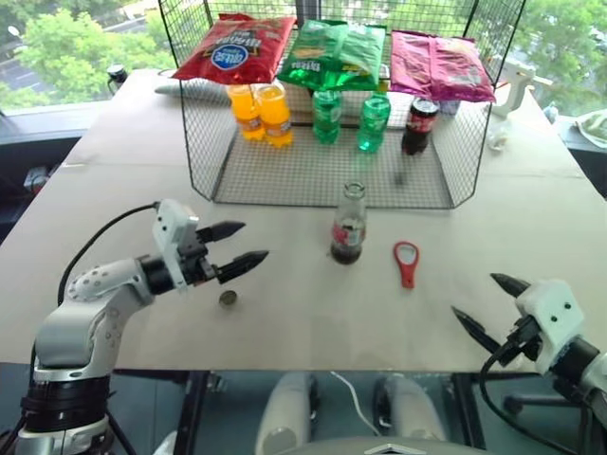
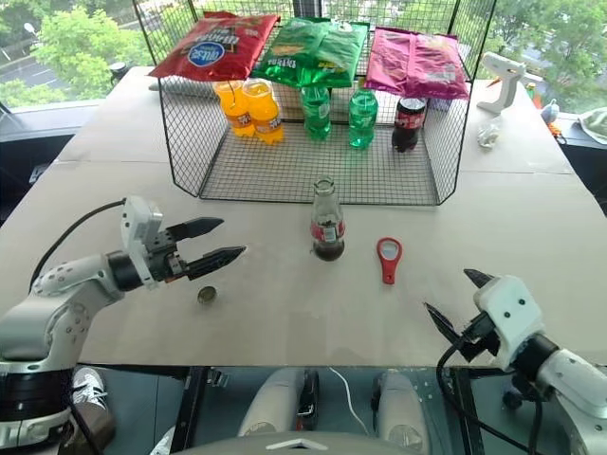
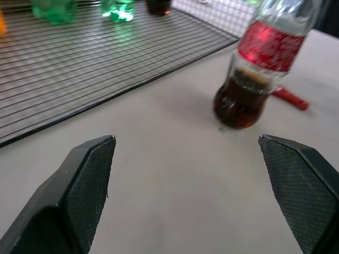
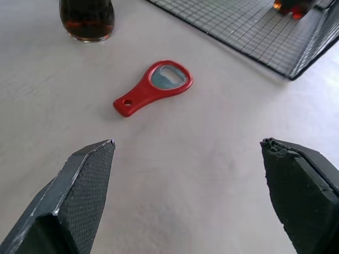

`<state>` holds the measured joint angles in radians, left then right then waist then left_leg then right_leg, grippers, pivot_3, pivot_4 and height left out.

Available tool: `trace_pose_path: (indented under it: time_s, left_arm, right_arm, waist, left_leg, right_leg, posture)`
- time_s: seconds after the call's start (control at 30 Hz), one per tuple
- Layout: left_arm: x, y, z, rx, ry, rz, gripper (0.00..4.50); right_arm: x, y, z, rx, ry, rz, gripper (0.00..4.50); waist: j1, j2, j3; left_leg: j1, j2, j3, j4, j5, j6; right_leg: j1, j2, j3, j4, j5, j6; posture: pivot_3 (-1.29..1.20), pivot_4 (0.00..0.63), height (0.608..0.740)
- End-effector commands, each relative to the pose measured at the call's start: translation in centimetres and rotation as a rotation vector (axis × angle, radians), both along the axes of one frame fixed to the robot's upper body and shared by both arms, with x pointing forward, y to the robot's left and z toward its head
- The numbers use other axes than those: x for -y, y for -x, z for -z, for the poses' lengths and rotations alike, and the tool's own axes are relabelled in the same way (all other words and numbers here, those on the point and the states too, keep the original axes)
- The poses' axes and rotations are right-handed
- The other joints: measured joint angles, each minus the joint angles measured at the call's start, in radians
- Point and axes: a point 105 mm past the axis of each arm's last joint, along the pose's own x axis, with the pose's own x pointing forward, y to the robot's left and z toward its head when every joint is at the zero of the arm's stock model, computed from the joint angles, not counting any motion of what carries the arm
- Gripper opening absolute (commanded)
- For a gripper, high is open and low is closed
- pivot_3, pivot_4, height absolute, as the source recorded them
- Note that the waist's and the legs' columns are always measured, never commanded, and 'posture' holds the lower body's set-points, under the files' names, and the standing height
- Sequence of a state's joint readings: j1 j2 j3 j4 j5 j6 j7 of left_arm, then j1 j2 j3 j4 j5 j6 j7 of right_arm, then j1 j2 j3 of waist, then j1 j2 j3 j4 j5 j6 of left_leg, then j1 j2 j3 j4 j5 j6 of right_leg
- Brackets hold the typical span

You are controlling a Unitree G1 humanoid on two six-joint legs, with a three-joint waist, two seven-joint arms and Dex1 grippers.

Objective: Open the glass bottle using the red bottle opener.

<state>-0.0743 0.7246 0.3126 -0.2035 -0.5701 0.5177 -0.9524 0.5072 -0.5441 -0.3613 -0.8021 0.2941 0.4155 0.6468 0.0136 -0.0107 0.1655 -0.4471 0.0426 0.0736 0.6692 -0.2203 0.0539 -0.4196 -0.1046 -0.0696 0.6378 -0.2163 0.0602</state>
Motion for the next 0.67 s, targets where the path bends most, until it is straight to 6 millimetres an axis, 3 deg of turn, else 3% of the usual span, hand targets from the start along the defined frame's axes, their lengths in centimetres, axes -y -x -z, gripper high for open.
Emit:
trace_pose_path:
  time_s: [0.03, 0.2, 0.53, 0.67]
  left_arm:
    - [-1.8, 0.1, -0.7, 0.051, -0.036, -0.065, 4.46]
    - [-3.1, 0.1, -0.5, 0.054, -0.035, -0.13, 4.46]
    - [-3.0, -1.6, -2.3, 0.12, 0.014, -0.178, 4.46]
    - [-2.9, -1.6, -1.9, 0.098, -0.004, -0.14, 4.46]
  right_arm:
    - [0.5, 0.0, -0.5, 0.031, -0.006, 0.015, 4.5]
    - [0.9, 0.1, -0.2, 0.027, -0.01, 0.024, 4.5]
    - [0.6, 0.3, 0.6, 0.011, -0.02, -0.014, 4.5]
    - [0.1, 0.5, 0.9, 0.008, -0.022, -0.02, 4.5]
  waist:
    - [0.0, 0.0, 0.0]
    - [0.001, 0.0, 0.0]
    - [0.001, 0.0, 0.0]
    - [-0.001, 0.0, 0.0]
  left_leg:
    - [0.0, 0.0, 0.0, 0.0, 0.0, 0.0]
    - [0.0, 0.0, 0.0, 0.0, 0.0, 0.0]
    - [-0.001, 0.0, 0.0, 0.0, 0.0, 0.0]
    - [0.0, 0.0, 0.001, -0.001, 0.0, 0.0]
  right_leg:
    - [0.0, 0.0, 0.0, 0.0, 0.0, 0.0]
    - [0.0, -0.001, 0.0, -0.001, 0.0, 0.0]
    - [0.0, -0.001, -0.001, -0.001, 0.0, 0.0]
    - [0.0, 0.0, -0.001, -0.001, 0.0, 0.0]
  posture:
    - [0.0, 0.15, 0.74]
    - [0.0, 0.15, 0.74]
    - [0.0, 0.15, 0.74]
    - [0.0, 0.15, 0.74]
